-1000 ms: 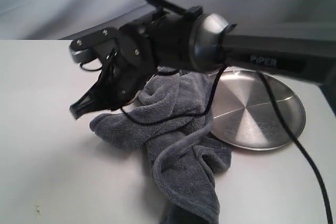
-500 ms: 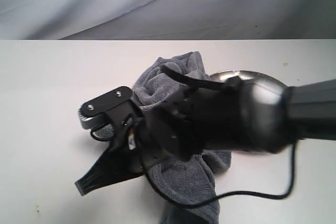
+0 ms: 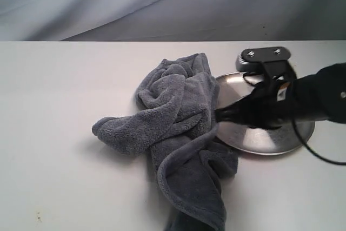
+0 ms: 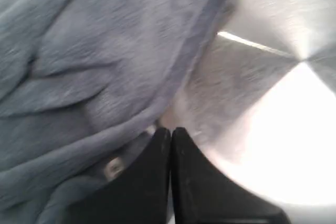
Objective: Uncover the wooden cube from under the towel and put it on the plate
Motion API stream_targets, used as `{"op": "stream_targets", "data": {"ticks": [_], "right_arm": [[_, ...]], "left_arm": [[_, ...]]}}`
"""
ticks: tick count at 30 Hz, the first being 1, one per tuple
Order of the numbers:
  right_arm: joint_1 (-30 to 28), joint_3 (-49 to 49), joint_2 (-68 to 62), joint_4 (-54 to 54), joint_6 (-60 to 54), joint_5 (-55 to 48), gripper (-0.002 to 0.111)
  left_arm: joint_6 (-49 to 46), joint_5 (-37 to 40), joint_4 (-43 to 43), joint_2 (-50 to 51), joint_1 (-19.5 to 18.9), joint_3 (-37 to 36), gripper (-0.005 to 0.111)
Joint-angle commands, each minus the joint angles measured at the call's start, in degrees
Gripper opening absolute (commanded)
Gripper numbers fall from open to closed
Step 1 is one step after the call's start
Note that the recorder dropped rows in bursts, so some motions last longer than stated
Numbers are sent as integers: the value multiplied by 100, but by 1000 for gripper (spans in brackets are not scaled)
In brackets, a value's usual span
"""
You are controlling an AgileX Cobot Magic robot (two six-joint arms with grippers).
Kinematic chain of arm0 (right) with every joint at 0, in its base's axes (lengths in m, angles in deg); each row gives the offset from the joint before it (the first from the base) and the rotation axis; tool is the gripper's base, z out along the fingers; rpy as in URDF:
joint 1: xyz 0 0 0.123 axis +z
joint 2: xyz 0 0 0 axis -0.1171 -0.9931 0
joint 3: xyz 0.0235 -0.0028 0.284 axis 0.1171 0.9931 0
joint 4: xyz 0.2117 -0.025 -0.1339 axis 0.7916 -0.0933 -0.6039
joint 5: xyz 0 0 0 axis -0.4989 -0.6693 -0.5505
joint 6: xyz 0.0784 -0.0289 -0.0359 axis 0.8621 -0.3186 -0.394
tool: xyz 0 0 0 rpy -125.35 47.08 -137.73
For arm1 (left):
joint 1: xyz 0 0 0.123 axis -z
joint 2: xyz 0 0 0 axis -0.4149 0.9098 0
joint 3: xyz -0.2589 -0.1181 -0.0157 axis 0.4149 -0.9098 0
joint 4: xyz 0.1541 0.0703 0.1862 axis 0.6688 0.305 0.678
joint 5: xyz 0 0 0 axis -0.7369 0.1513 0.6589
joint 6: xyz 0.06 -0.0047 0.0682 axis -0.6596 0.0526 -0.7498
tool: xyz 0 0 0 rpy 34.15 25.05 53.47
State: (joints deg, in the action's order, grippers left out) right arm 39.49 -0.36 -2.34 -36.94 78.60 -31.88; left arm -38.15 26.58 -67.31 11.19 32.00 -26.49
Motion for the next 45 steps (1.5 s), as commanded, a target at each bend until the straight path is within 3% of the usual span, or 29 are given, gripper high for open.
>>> {"op": "stream_targets", "data": {"ticks": [1,8,16,21,28,34,41,45], "right_arm": [[-718,-583,-327,-329,36,56,0],[-784,-2561,-1664,-479,36,-871,0],[224,-4811,-2900,-501,-71,-2061,0],[1000,-5523,-3243,-456,-135,-2273,0],[2112,-5495,-3241,-501,-135,-2901,0],[2941,-4918,-3071,-499,-135,-2680,0],[3404,-3320,-2400,-439,206,-1822,0],[3265,-1828,-1581,-32,355,-931,0]], "left_arm": [[13,-62,-14,-24,-12,-25,0],[13,-62,-14,-24,-12,-25,0],[13,-62,-14,-24,-12,-25,0],[13,-62,-14,-24,-12,-25,0],[13,-62,-14,-24,-12,-25,0],[13,-62,-14,-24,-12,-25,0],[13,-62,-14,-24,-12,-25,0],[13,-62,-14,-24,-12,-25,0]]}}
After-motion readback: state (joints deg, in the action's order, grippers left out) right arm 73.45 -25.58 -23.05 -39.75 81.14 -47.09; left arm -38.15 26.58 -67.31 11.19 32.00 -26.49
